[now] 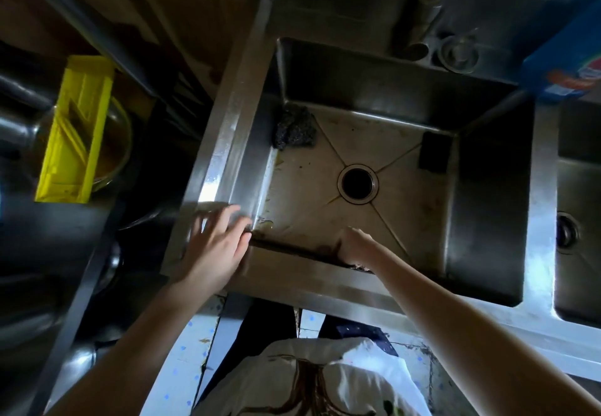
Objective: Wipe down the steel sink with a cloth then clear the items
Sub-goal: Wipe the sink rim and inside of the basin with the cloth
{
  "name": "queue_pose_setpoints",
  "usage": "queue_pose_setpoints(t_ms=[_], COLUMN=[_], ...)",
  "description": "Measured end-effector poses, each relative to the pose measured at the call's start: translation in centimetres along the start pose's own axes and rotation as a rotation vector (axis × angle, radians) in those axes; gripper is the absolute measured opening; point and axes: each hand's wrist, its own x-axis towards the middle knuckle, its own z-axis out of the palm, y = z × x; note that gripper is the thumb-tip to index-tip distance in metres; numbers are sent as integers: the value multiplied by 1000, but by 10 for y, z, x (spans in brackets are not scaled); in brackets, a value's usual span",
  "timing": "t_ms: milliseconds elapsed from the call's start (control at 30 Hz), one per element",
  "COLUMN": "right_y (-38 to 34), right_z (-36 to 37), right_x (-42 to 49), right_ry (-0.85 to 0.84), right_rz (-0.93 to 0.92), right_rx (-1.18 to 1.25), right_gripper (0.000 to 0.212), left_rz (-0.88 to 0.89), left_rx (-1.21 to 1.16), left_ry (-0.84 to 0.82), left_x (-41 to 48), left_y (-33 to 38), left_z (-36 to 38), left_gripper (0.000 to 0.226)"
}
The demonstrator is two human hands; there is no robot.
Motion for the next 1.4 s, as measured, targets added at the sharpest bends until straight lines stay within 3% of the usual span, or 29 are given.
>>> queue_pose_setpoints(t_ms=[200,300,400,600,867,1067,1300,1400], right_y=[-77,-110,-132,-99,-23,-57,-127,-143], right_z=[2,2,4,4,0,1,8,11], right_x=[8,12,12,10,-6,9,31,36], right_ry=[3,-32,24,7,72,71,-28,-24], right_rz=[-26,-112,-123,-43,282,300,87,100], right_rx=[83,218,253,315,136,182,568,794], right_gripper=[33,14,30,19,33,36,38,25], left_rz=[71,150,199,231,246,263,297,277], left_rx=[7,50,63,96,113,145,134,114], left_ry=[11,96,166,130,79,35,20,26], left_x=[-2,0,5,25,73,108,123,117], left_y=[-37,-46,-51,-60,-62,-61,-62,-66], left_z=[-10,-11,-14,-22,-45,-53,-57,-56], left_gripper=[39,27,25,34,41,44,47,47])
